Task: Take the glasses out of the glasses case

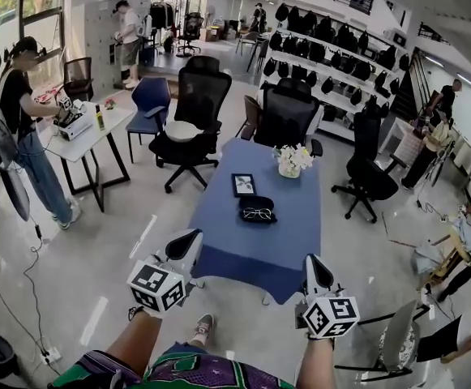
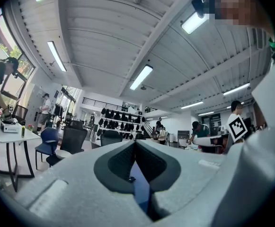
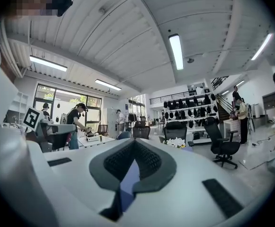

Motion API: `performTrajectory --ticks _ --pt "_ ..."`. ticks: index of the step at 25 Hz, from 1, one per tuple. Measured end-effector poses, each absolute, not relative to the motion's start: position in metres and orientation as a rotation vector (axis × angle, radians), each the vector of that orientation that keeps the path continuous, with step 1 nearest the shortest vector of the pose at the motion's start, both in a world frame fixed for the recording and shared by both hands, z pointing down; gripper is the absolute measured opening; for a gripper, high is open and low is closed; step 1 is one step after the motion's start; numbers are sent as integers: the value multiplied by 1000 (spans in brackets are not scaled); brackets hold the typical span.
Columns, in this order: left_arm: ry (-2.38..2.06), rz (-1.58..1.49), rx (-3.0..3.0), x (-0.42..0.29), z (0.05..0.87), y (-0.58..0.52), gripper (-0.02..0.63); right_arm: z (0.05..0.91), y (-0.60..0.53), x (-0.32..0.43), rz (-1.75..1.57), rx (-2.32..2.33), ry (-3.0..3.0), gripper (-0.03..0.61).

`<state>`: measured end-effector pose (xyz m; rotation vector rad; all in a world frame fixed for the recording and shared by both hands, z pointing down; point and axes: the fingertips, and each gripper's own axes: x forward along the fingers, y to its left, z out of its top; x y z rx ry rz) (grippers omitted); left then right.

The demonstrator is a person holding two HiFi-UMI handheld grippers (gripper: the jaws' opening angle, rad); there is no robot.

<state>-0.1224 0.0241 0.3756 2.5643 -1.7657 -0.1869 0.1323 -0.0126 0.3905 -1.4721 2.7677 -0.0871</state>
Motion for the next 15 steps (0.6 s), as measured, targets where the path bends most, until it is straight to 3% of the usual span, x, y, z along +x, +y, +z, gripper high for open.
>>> performTrajectory --ticks 15 --pt "-1660 -102 2629 -132 372 -134 17 391 -157 119 -147 -1556 2741 3"
